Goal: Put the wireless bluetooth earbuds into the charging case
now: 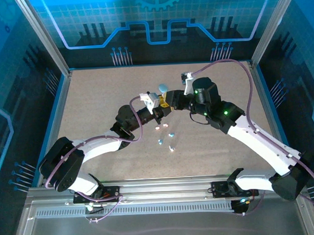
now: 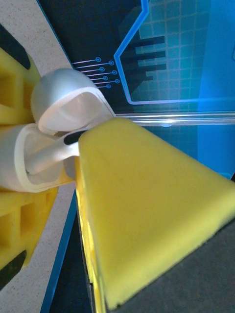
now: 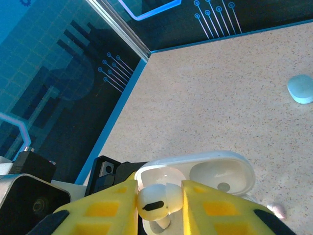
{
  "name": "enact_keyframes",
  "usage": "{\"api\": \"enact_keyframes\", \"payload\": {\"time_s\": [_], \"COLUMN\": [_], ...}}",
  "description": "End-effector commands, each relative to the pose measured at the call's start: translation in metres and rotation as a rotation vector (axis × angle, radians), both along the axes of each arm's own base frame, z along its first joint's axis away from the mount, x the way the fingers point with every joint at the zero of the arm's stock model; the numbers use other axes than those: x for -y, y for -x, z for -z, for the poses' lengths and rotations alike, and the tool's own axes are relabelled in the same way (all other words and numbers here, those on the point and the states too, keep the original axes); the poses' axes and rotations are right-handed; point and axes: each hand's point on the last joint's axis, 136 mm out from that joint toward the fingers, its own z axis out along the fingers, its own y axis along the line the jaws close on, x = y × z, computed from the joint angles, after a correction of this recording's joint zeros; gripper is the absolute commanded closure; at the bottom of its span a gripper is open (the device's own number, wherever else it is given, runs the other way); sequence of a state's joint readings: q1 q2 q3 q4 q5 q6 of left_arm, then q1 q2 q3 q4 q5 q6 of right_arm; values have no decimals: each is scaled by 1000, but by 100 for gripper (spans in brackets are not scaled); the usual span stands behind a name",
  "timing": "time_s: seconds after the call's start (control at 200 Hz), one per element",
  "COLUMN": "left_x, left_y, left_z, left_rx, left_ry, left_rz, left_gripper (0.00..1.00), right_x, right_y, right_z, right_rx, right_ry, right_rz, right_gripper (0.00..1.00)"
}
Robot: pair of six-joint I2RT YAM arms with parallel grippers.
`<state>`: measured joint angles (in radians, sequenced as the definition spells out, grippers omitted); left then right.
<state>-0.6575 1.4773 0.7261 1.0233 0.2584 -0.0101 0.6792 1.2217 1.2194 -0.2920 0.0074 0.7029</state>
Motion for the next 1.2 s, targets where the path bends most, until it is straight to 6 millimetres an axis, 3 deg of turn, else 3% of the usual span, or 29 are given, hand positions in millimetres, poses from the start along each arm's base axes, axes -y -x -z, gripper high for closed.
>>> {"api": "enact_keyframes", "payload": {"time_s": [0.0,0.4,1.196], "left_x": [1,-2,1], "left_y": [3,1,13], "left_z": [-25,-40,-37], "left_rx": [51,59,75], "left_ry": [67,85,64], "left_rz": [13,-12,45], "left_gripper": [79,79,79], "right_x": [-1,0,5], "right_y": [-4,18,13], "right_z": [-12,15,-3], "right_rx": [28,-32,-7], "right_ry": [-10,69,111], "right_rz": [-4,-75,-53], "right_gripper": [71,69,57]}}
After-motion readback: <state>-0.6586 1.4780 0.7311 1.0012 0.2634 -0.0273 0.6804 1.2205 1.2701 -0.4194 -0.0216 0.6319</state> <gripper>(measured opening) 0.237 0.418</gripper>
